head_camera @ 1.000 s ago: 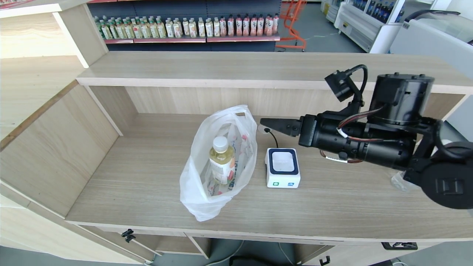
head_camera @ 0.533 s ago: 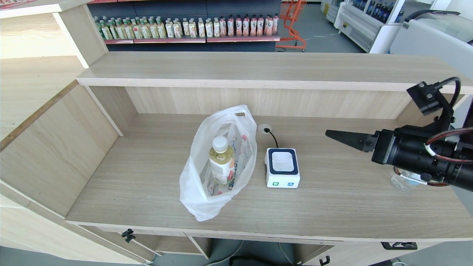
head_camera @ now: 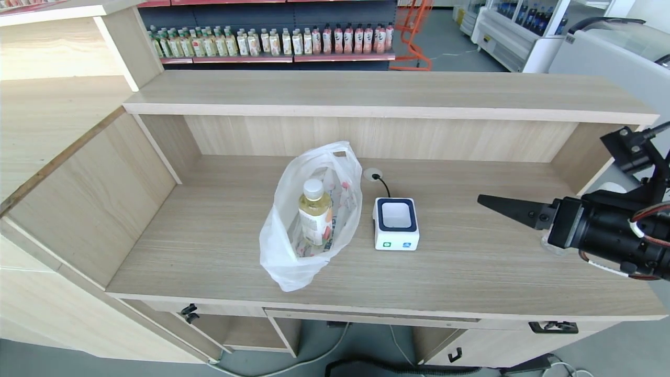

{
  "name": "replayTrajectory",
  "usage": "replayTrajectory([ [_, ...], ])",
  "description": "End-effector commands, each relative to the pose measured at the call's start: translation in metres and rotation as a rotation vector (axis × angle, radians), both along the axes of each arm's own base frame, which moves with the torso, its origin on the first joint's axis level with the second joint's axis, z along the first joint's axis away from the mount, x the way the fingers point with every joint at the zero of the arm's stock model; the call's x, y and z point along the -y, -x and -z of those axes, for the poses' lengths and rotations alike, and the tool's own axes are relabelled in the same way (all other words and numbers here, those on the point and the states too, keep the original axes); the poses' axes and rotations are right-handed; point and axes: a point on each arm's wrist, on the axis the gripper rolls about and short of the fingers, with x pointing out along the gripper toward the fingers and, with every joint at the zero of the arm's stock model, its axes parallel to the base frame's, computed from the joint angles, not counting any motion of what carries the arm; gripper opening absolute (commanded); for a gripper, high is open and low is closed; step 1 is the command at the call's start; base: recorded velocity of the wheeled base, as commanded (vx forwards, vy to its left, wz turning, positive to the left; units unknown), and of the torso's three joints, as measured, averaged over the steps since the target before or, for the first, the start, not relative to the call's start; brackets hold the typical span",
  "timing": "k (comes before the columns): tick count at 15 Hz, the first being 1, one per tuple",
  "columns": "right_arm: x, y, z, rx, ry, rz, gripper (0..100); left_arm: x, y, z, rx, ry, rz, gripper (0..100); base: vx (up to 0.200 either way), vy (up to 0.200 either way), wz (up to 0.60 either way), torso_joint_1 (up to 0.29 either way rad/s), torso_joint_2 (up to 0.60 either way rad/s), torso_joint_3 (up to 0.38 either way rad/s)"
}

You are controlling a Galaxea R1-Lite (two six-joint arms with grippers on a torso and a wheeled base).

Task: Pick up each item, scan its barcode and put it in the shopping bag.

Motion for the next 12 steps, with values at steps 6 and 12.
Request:
replayTrajectory([
  [6, 0.013, -0.002, 0.012, -0.018, 0.052, 0.058, 100, 0.0, 0.0, 0.0, -0.001, -0.003, 0.0, 100, 0.0, -0.167, 0.0, 0.006, 0.0, 0.001],
  [12, 0.031, -0.003, 0.021, -0.041, 0.096, 0.172, 100, 0.0, 0.0, 0.0, -0.001, -0.003, 0.0, 100, 0.0, -0.2, 0.0, 0.003, 0.0, 0.002],
])
